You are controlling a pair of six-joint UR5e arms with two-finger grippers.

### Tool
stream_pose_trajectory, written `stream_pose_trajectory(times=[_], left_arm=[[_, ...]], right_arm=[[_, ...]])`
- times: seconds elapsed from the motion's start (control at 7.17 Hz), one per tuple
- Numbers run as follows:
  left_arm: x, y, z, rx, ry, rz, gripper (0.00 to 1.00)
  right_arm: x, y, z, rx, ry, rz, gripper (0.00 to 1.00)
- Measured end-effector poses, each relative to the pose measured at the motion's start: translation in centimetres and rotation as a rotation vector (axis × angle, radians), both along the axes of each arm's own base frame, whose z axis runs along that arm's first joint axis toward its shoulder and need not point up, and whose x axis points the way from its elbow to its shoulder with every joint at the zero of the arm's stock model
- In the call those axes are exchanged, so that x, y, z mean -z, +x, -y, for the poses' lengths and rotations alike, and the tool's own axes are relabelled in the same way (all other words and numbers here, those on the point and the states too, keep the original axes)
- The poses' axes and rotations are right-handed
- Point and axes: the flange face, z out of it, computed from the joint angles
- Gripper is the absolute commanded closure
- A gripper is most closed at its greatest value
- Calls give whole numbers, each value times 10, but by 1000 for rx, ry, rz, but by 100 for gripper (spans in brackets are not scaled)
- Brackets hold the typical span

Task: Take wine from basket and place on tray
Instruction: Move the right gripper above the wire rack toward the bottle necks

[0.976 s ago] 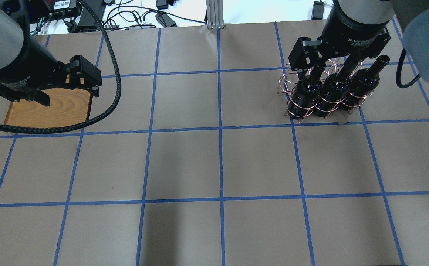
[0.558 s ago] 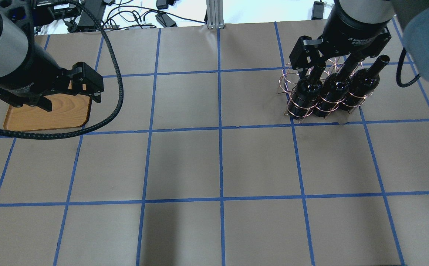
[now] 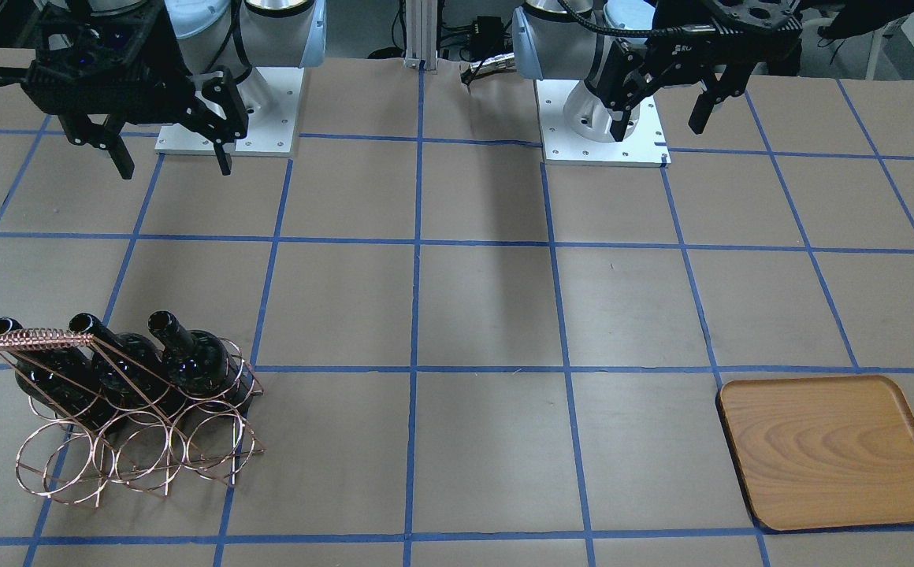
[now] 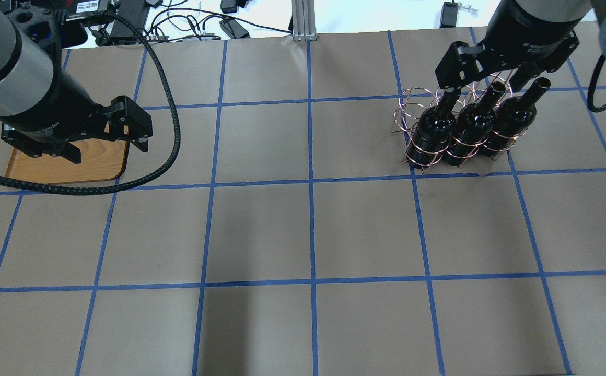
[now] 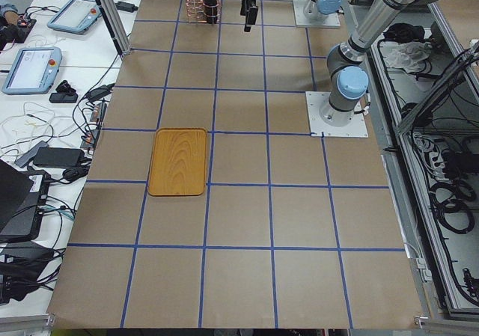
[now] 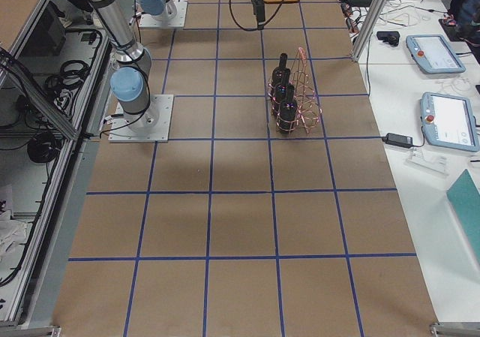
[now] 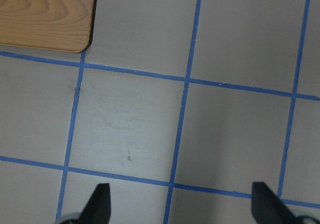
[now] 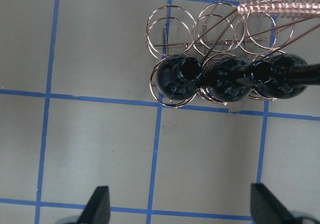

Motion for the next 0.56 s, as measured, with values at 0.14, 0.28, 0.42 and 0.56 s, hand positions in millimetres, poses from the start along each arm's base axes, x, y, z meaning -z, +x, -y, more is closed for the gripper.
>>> stream_pose_trajectory(times=[0.14, 0.28, 0.42, 0.56], left_arm=[[2, 0, 1, 0, 6, 1, 0], [2, 0, 0, 0, 5, 1, 0], [3, 0, 1, 1, 3, 0, 0], [5, 1, 2, 4, 6, 1, 0]], right_arm=[[5, -19, 15, 11, -25, -5, 0], [17, -31, 37, 7, -53, -16, 0], [32, -37, 56, -9, -65, -25, 0], [46, -40, 69, -27, -59, -31, 0]])
